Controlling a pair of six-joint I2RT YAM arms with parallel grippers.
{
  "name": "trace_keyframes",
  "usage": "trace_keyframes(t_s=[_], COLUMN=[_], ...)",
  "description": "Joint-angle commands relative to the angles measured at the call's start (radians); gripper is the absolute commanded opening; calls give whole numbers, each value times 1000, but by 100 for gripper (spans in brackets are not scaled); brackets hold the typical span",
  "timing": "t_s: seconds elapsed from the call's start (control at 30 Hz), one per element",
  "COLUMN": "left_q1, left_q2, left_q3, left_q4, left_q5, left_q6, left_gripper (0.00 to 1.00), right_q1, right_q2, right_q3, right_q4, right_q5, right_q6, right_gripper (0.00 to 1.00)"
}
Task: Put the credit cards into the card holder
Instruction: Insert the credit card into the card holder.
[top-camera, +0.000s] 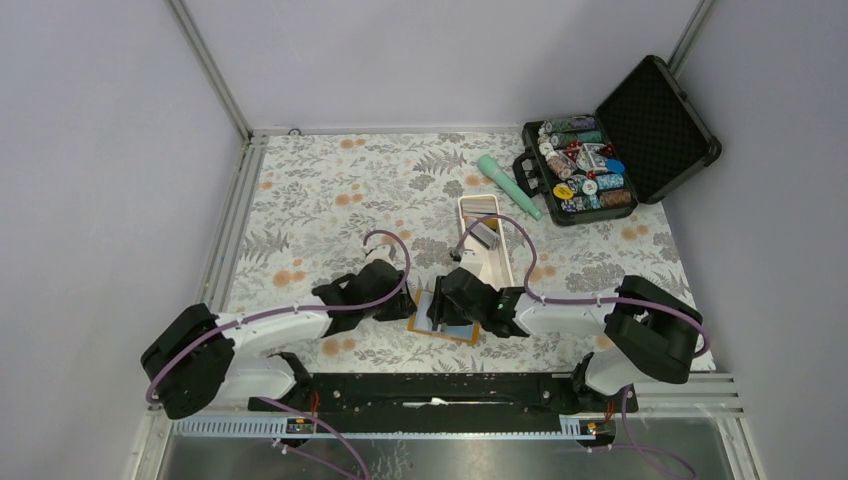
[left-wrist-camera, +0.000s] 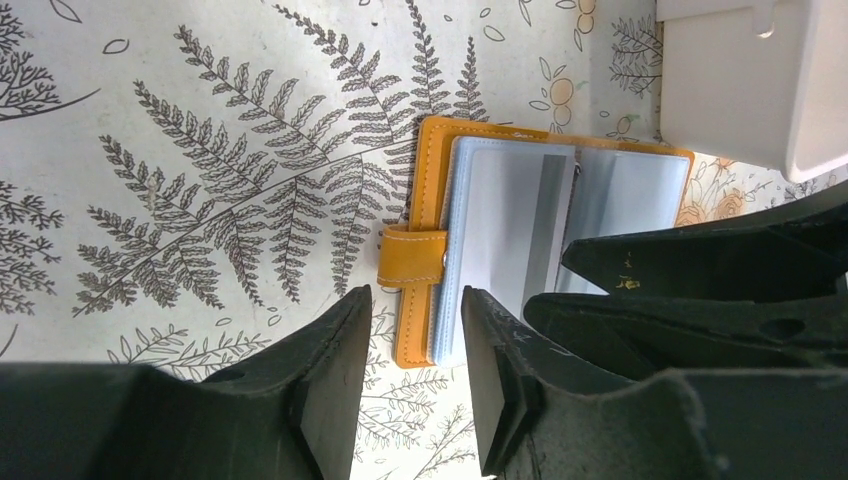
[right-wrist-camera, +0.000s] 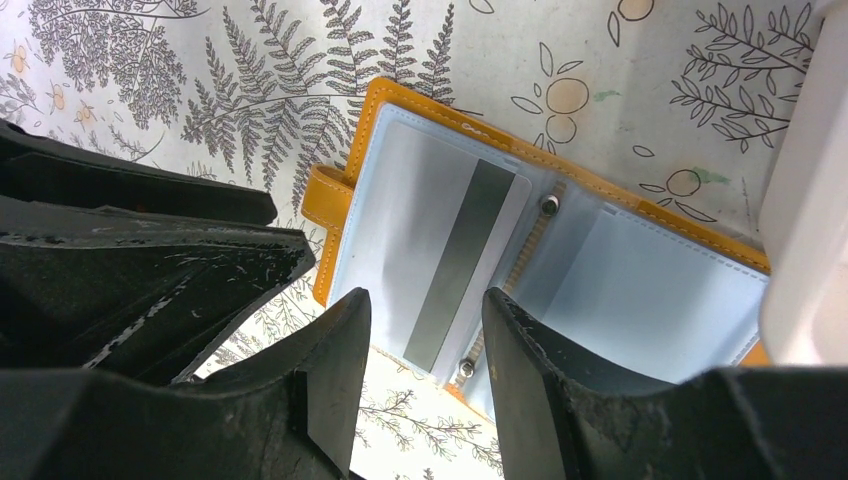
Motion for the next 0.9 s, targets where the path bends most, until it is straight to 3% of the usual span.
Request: trace_keyframes(t_s=[0.0, 0.27, 0.47, 0.73, 0.87], left_q1=[8, 8, 43, 157, 248], left_q2=[26, 26, -71, -201, -222], left_q3=[22, 6, 19, 113, 206], left_q4=[70, 85, 4, -171, -259], left_q5=[11, 15, 6, 77, 166], left_q6=[7, 1, 33, 162, 246], left_gripper=[41, 39, 42, 55, 71], right_q1=[1, 1, -4, -220, -348], right_q2=[6, 16, -105, -252, -250], right_q3=[28, 44, 68, 126, 171], right_q4=[7, 16, -73, -264, -302], right_q5=[16, 3, 54, -42, -111], right_q6=[-5, -8, -99, -318, -423], right_gripper=[52, 51, 55, 55, 54])
